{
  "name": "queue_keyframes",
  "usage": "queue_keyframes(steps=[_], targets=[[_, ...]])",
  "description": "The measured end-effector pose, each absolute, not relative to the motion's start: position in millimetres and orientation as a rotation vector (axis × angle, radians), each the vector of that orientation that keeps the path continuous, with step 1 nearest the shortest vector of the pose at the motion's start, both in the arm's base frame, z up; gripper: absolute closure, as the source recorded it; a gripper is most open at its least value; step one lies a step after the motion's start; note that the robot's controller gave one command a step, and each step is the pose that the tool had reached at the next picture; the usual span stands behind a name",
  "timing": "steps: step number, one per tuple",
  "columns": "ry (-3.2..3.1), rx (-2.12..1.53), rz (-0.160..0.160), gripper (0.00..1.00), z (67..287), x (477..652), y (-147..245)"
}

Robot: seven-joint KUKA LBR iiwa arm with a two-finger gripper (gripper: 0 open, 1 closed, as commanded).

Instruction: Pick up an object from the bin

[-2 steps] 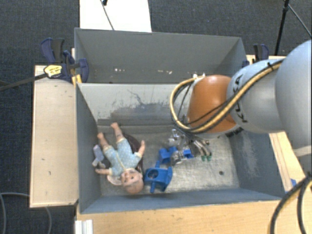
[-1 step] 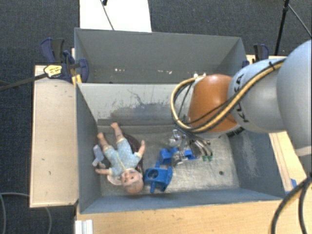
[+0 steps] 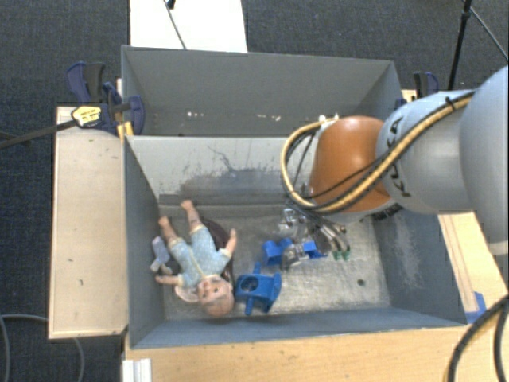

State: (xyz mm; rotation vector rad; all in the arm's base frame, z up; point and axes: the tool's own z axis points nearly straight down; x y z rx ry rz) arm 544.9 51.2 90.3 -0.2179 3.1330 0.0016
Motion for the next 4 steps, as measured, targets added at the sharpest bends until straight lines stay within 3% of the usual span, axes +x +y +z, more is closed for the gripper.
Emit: queue_keyframes(steps=[4], targets=[[3.134,-0.217,0.001,1.00,126.7,545.5,51.1]])
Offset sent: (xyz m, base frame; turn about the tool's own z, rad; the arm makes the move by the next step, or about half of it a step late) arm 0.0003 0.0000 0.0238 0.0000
